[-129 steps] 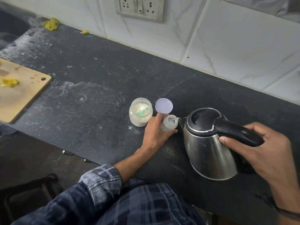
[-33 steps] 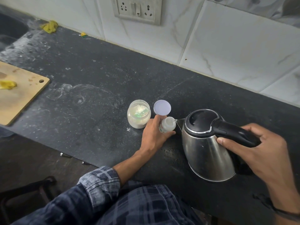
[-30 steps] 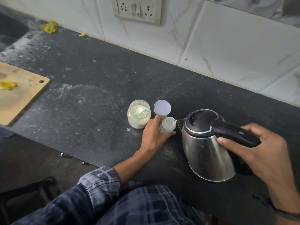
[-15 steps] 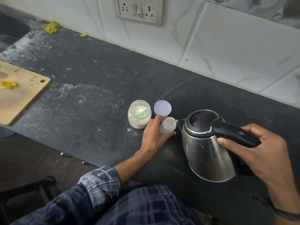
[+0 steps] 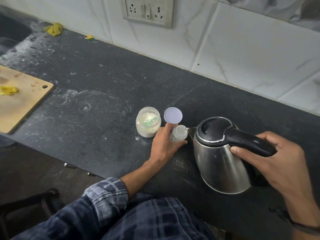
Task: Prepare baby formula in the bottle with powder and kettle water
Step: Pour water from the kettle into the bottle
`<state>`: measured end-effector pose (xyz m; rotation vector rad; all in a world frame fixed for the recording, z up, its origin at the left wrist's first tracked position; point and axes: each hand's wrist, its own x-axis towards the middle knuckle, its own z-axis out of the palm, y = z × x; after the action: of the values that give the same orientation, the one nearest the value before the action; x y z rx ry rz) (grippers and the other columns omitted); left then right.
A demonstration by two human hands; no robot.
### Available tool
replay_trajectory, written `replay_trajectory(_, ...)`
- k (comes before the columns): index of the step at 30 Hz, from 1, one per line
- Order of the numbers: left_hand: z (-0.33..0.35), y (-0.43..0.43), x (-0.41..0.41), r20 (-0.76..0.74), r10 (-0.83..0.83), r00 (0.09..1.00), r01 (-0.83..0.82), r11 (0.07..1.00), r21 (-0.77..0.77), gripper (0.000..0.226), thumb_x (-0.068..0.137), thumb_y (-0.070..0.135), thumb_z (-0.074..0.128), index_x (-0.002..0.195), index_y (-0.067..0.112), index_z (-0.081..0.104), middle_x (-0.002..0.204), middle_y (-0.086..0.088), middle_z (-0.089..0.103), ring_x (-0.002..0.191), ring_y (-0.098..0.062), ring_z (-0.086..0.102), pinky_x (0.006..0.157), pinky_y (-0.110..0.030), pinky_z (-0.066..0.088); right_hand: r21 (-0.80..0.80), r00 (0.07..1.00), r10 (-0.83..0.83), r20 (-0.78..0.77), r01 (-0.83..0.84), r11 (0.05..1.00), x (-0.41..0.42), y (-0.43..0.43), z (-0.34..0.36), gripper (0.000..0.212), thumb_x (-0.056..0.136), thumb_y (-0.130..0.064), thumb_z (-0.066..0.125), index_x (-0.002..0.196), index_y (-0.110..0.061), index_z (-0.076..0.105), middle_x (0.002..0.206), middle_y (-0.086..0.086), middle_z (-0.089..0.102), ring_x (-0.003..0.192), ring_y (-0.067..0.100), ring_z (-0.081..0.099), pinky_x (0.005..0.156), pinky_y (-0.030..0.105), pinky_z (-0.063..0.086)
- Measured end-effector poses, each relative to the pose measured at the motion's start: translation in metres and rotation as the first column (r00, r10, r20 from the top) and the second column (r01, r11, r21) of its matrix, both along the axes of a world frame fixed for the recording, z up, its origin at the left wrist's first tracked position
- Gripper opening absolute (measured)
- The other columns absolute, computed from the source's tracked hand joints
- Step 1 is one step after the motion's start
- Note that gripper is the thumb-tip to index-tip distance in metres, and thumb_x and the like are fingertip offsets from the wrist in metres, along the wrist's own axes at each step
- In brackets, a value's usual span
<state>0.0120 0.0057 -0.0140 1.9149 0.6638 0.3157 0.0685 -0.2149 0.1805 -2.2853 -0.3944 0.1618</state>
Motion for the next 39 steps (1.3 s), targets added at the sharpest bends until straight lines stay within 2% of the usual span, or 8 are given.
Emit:
replay_trajectory(12,0.000,-0.002,0.003,0.008,-0.028,1.000,0.028,1.000,-0.009,0.062,0.065,0.045,0.092,0.113,0.037,0.056,0.111,0.012,0.064,0.108,-0.012,0.062,0.094,-0.041,0.054,0.009,1.000,0.007,0.017,-0.007,1.000,0.001,-0.003,0.000,0.031,0.064,-0.026,0.095,0.081,-0.032,0.070,0.072,-0.010,0.070,0.069,0.007,0.065,0.055,0.010,0.044)
replay_trajectory(18,0.007,-0.005,0.006,0.043,-0.033,0.999,0.034,0.999,-0.026,0.062,0.064,0.046,0.093,0.115,0.034,0.058,0.112,0.014,0.064,0.108,-0.008,0.062,0.095,-0.038,0.055,0.044,1.000,-0.001,0.008,0.001,0.999,0.001,-0.012,-0.004,0.030,0.063,-0.023,0.095,0.078,-0.031,0.071,0.072,-0.006,0.070,0.065,0.007,0.063,0.054,0.009,0.044)
replay_trajectory(21,0.011,-0.007,0.006,0.056,-0.043,0.998,0.045,0.998,-0.032,0.062,0.065,0.045,0.093,0.115,0.036,0.058,0.114,0.016,0.064,0.108,-0.006,0.062,0.095,-0.037,0.055,0.080,1.000,-0.022,0.003,0.022,0.997,-0.001,-0.017,-0.005,0.029,0.061,-0.027,0.095,0.078,-0.030,0.071,0.072,-0.005,0.070,0.064,0.005,0.062,0.054,0.008,0.043)
replay_trajectory(25,0.014,-0.009,0.005,0.062,-0.056,0.996,0.058,0.998,-0.034,0.062,0.063,0.043,0.092,0.114,0.037,0.058,0.116,0.015,0.064,0.109,-0.006,0.062,0.097,-0.037,0.055,0.121,0.998,-0.054,-0.023,0.056,0.991,-0.004,-0.026,-0.007,0.030,0.059,-0.033,0.091,0.080,-0.027,0.071,0.070,-0.004,0.068,0.061,0.007,0.061,0.049,0.015,0.045)
replay_trajectory(29,0.016,-0.014,0.005,0.056,-0.072,0.996,0.074,0.996,-0.041,0.061,0.063,0.042,0.093,0.114,0.038,0.059,0.114,0.020,0.064,0.109,-0.005,0.063,0.097,-0.036,0.054,0.178,0.995,-0.085,-0.047,0.092,0.980,-0.008,-0.035,-0.010,0.033,0.057,-0.038,0.088,0.082,-0.024,0.071,0.068,-0.003,0.067,0.057,0.005,0.059,0.048,0.012,0.044)
replay_trajectory(33,0.015,-0.016,0.004,0.055,-0.084,0.995,0.086,0.996,-0.033,0.060,0.063,0.041,0.094,0.112,0.043,0.058,0.113,0.026,0.063,0.110,-0.003,0.062,0.098,-0.035,0.054,0.219,0.987,-0.159,-0.035,0.163,0.962,-0.013,-0.048,-0.019,0.034,0.059,-0.040,0.087,0.085,-0.024,0.070,0.066,-0.005,0.065,0.055,0.006,0.057,0.049,0.010,0.043)
replay_trajectory(37,0.012,-0.016,0.003,0.038,-0.074,0.997,0.075,0.997,-0.035,0.063,0.063,0.042,0.094,0.113,0.045,0.057,0.115,0.021,0.063,0.109,-0.002,0.062,0.098,-0.035,0.053,0.265,0.962,-0.268,-0.047,0.271,0.925,-0.021,-0.064,-0.036,0.041,0.062,-0.045,0.087,0.089,-0.019,0.069,0.058,-0.003,0.057,0.055,0.016,0.049,0.052,0.023,0.043)
replay_trajectory(39,0.010,-0.016,0.003,0.034,-0.073,0.997,0.074,0.997,-0.032,0.063,0.063,0.043,0.094,0.113,0.047,0.055,0.116,0.020,0.063,0.109,-0.003,0.062,0.098,-0.035,0.053,0.310,0.947,-0.319,-0.047,0.317,0.896,-0.025,-0.070,-0.043,0.042,0.062,-0.045,0.088,0.088,-0.019,0.069,0.059,-0.002,0.056,0.057,0.022,0.048,0.052,0.025,0.043)
